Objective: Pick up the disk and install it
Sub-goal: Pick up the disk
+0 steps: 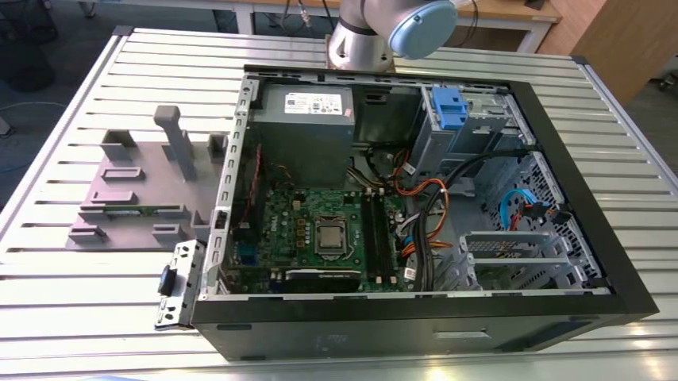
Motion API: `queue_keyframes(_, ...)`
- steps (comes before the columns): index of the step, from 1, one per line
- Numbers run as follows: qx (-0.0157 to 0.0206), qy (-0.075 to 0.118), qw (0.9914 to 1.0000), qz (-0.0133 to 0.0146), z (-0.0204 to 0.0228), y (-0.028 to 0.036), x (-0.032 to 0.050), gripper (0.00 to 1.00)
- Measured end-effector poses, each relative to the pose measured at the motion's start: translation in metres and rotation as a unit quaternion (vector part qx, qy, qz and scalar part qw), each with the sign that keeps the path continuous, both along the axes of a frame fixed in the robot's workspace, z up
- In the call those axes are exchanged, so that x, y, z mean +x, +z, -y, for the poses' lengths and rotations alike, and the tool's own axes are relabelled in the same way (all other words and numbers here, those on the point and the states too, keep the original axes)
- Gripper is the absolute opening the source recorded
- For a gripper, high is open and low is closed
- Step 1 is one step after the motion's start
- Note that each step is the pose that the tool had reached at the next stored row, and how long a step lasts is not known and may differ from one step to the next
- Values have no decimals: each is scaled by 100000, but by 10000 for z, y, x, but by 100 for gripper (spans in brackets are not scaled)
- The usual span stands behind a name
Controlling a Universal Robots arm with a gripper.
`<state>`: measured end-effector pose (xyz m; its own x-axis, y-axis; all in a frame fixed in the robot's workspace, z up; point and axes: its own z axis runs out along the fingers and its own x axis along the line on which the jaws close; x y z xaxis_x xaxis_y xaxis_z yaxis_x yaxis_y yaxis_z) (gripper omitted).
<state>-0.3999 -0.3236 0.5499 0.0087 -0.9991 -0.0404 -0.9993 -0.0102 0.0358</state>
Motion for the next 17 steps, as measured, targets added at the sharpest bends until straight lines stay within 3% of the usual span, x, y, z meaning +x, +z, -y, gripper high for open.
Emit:
queue_keyframes(4, 5, 7, 100000, -162, 3, -16, 5, 37)
queue_keyframes(12, 15, 0, 99998, -574, 49, -158, 37, 37)
queue_keyframes(15, 92, 0, 99998, -629, 97, -208, 41, 37)
queue_keyframes(17, 495, 0, 99997, -631, 154, -232, 42, 37)
